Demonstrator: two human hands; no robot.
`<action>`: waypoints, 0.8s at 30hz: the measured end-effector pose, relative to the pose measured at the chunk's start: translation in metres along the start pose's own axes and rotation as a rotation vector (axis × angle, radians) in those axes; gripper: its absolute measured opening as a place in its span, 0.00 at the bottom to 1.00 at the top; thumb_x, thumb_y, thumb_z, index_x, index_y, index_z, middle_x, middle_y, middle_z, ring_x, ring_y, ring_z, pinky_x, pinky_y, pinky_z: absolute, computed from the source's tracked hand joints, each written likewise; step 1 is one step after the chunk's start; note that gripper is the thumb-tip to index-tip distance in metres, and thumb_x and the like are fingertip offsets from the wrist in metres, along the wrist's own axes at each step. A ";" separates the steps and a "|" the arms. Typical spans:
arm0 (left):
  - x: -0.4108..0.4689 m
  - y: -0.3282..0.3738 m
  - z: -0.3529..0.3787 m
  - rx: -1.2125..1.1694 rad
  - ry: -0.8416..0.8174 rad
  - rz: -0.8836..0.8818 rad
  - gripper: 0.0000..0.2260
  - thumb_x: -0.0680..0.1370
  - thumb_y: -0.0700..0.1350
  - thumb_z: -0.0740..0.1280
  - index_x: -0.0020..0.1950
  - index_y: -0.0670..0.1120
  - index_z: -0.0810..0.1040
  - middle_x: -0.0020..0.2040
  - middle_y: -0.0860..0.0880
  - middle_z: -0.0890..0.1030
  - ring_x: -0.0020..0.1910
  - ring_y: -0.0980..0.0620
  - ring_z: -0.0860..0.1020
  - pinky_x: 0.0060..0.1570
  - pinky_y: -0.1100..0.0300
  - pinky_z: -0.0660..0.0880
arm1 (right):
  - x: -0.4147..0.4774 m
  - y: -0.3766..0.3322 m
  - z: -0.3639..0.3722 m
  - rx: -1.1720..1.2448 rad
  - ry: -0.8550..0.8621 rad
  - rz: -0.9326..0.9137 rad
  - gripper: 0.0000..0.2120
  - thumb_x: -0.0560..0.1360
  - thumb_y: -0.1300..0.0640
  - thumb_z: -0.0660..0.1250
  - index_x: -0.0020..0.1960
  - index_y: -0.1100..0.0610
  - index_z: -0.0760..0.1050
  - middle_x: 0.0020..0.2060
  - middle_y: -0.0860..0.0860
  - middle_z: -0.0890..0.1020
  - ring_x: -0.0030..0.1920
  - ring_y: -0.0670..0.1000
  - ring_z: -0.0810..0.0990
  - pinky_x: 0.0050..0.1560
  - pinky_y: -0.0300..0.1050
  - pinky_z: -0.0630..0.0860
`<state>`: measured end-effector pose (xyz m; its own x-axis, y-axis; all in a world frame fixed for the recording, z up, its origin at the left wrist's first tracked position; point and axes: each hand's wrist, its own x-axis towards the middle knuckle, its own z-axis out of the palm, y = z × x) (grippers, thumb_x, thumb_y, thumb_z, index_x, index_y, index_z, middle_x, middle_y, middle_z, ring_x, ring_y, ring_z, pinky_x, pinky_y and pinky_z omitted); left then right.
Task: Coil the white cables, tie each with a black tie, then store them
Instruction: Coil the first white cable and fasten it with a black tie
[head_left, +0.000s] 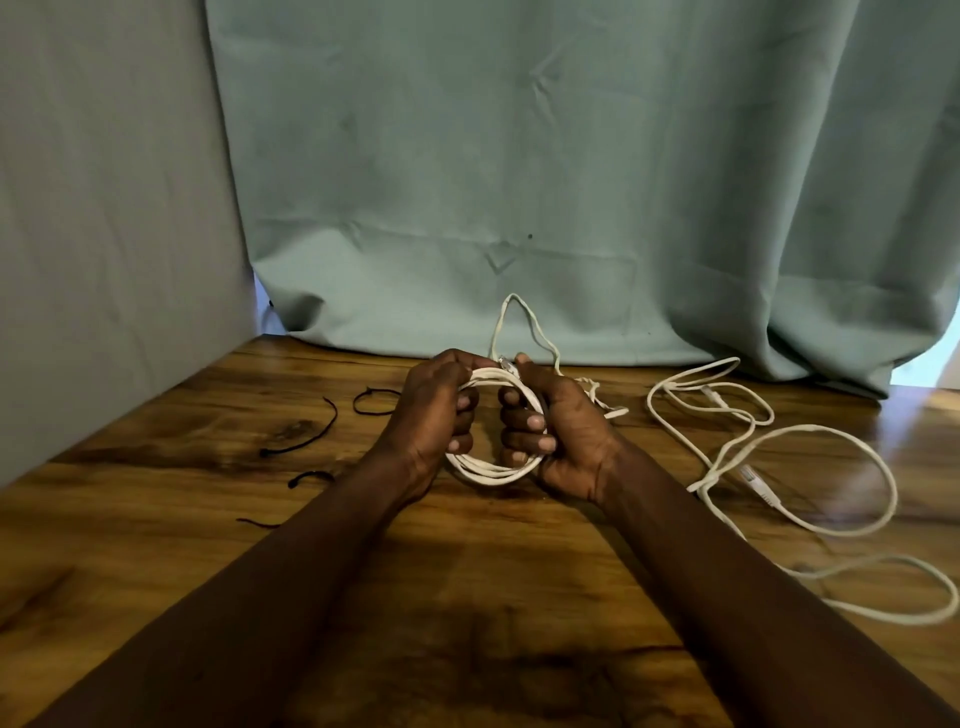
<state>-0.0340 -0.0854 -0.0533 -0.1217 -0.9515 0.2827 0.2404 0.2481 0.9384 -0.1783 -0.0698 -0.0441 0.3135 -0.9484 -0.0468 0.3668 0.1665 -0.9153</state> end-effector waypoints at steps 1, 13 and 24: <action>0.000 0.000 0.000 0.017 0.001 0.003 0.15 0.83 0.39 0.54 0.51 0.43 0.80 0.27 0.53 0.65 0.23 0.58 0.60 0.24 0.67 0.55 | 0.000 0.000 0.001 -0.006 0.005 0.000 0.25 0.84 0.42 0.56 0.35 0.56 0.70 0.18 0.47 0.63 0.16 0.45 0.59 0.24 0.38 0.63; -0.005 -0.003 0.001 0.023 -0.070 0.000 0.11 0.84 0.49 0.64 0.55 0.46 0.84 0.30 0.49 0.68 0.21 0.58 0.63 0.22 0.66 0.62 | -0.005 0.000 0.010 -0.224 0.152 0.014 0.25 0.83 0.42 0.58 0.30 0.52 0.62 0.19 0.46 0.59 0.18 0.46 0.54 0.29 0.42 0.49; -0.005 -0.008 0.003 0.100 0.037 0.204 0.08 0.82 0.48 0.70 0.51 0.45 0.86 0.33 0.46 0.78 0.28 0.55 0.69 0.26 0.63 0.64 | -0.006 -0.001 0.017 -0.304 0.162 0.036 0.26 0.84 0.40 0.54 0.34 0.55 0.66 0.21 0.47 0.59 0.19 0.46 0.54 0.26 0.38 0.52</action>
<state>-0.0379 -0.0821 -0.0620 -0.0449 -0.8854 0.4626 0.1597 0.4507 0.8783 -0.1661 -0.0596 -0.0359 0.1695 -0.9780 -0.1215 0.0731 0.1354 -0.9881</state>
